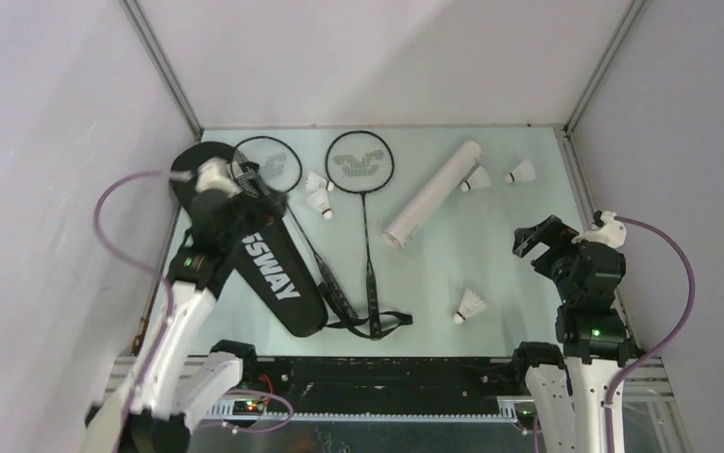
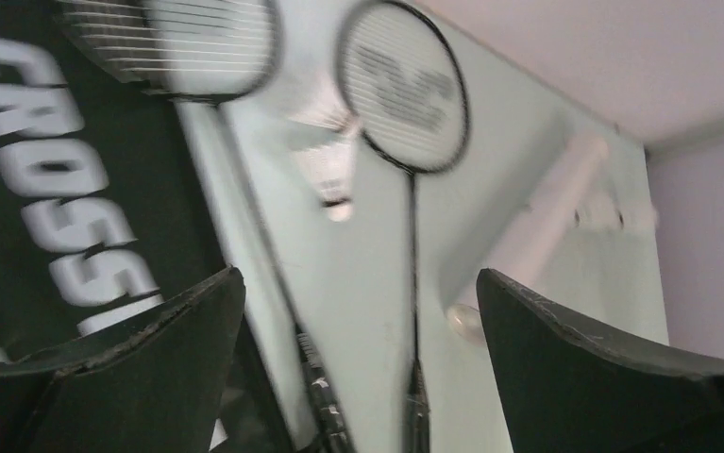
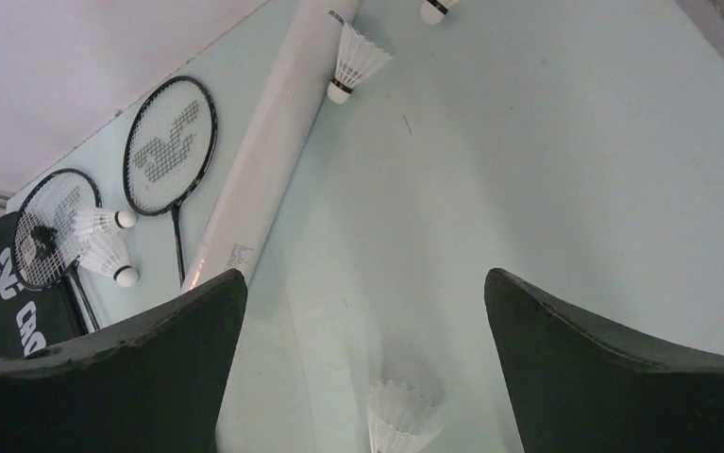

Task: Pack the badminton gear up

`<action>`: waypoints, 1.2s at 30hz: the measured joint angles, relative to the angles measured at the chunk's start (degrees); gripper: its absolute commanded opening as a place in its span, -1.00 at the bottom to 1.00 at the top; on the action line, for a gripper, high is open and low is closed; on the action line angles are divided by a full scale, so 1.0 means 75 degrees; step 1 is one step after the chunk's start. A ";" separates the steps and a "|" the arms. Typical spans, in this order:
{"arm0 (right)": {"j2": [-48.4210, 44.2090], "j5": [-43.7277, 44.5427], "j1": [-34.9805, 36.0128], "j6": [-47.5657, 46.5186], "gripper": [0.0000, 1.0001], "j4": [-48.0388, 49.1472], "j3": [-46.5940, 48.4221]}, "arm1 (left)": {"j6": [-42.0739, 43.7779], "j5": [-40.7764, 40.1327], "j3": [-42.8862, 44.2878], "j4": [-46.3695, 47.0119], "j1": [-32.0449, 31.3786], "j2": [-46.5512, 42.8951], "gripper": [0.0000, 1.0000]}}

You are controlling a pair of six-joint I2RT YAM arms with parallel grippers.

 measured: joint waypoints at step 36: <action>-0.0455 -0.1343 -0.0006 0.0140 1.00 0.1361 -0.1032 | 0.2646 0.1684 1.0824 -0.2186 -0.4476 1.2872 0.96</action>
